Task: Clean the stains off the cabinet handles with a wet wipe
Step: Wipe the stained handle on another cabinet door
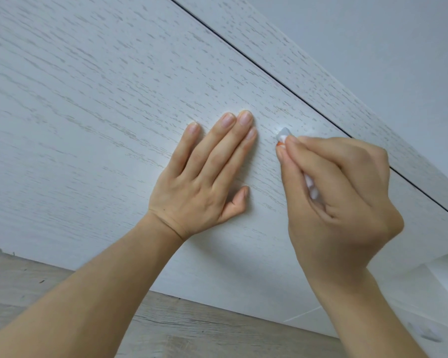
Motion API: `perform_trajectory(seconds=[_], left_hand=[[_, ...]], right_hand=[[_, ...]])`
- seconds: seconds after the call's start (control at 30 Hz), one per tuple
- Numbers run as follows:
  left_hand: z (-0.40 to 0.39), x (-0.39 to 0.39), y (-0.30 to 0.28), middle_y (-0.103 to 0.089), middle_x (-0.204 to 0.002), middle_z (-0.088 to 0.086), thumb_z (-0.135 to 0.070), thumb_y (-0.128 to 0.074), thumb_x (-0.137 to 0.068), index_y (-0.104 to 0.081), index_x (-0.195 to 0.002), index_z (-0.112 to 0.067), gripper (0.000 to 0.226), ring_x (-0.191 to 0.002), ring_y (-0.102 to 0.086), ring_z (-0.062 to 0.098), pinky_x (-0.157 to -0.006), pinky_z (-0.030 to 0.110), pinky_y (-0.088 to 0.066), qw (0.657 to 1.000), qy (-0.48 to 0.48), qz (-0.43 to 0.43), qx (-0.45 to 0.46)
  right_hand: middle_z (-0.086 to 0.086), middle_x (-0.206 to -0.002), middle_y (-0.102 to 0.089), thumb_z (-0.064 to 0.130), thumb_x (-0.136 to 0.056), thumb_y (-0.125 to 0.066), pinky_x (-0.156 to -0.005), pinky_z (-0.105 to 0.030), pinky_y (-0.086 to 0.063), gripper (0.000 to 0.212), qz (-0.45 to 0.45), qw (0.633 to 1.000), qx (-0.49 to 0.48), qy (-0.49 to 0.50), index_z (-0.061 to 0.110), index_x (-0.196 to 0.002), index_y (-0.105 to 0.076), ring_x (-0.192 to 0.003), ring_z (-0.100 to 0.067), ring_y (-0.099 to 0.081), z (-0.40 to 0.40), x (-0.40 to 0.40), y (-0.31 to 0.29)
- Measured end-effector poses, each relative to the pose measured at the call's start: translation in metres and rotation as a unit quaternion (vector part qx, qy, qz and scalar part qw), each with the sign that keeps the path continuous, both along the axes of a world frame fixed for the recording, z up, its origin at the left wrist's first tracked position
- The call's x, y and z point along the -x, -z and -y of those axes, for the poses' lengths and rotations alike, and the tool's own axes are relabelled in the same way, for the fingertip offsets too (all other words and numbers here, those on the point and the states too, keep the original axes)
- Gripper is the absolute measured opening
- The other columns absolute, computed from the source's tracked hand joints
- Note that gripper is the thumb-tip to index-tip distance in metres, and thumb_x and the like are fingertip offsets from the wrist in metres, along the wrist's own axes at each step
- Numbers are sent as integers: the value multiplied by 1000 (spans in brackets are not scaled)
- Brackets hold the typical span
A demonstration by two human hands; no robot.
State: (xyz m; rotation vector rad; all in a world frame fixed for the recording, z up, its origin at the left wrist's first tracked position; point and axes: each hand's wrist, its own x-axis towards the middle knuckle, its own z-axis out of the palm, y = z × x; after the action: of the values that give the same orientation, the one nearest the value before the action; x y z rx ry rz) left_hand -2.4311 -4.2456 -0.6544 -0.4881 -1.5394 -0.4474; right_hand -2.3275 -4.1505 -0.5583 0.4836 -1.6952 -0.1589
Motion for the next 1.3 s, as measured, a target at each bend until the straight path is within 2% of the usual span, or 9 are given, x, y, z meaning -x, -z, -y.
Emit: perform_trajectory(seconds=[0.13, 0.27, 0.57, 0.67, 0.8, 1.03, 1.3], left_hand=[[0, 0, 0, -23, -151, 10, -41, -39, -90, -27, -146, -3, 69, -146, -13, 18, -120, 38, -11, 1000, 8, 2, 0], [-1, 0, 1, -23, -151, 10, -40, -38, -90, -27, -147, -3, 68, -146, -14, 18, -120, 39, -12, 1000, 9, 2, 1], [-1, 0, 1, -24, -151, 9, -39, -37, -90, -27, -148, -3, 68, -145, -17, 19, -120, 38, -12, 1000, 16, -2, 2], [-2, 1, 2, -24, -151, 9, -39, -37, -90, -26, -148, -3, 69, -145, -17, 19, -120, 38, -12, 1000, 13, -6, -4], [-1, 1, 1, -24, -151, 9, -39, -38, -90, -24, -149, -2, 71, -145, -18, 19, -120, 38, -12, 1000, 13, -6, -2], [-1, 1, 1, -25, -151, 9, -38, -38, -90, -28, -147, -3, 68, -145, -19, 19, -120, 38, -12, 1000, 16, -4, 0], [0, 1, 2, -25, -151, 9, -38, -37, -90, -26, -149, -2, 69, -145, -17, 19, -120, 38, -12, 1000, 12, -3, 2]], right_hand=[[-8, -83, -71, 1, -89, -71, -77, -18, -48, 6, 9, 1000, 0, 26, 1, -85, -75, -75, -24, -60, 3, -2, 0], [-9, -84, -70, 2, -93, -65, -75, -22, -45, 13, 25, 998, -2, 51, 1, -84, -75, -78, -23, -54, 9, 4, 0], [-13, -82, -69, -2, -90, -68, -82, -11, -38, 7, 39, 997, -9, 59, -4, -86, -74, -77, -23, -53, 5, -16, -3], [-12, -79, -69, -1, -90, -68, -75, -18, -41, 10, 32, 997, -14, 65, -2, -82, -74, -74, -24, -54, 11, -7, -5], [-11, -76, -64, -1, -90, -64, -63, -32, -44, 19, 54, 994, -17, 95, 1, -72, -69, -72, -23, -47, 19, 3, -9], [-14, -71, -59, -5, -89, -61, -56, -42, -44, 24, 54, 990, -67, 110, 1, -66, -62, -70, -25, -42, 17, 7, -10], [-13, -73, -65, -4, -88, -67, -62, -32, -44, 16, 34, 993, -62, 92, 0, -73, -72, -72, -22, -48, 10, -11, -6]])
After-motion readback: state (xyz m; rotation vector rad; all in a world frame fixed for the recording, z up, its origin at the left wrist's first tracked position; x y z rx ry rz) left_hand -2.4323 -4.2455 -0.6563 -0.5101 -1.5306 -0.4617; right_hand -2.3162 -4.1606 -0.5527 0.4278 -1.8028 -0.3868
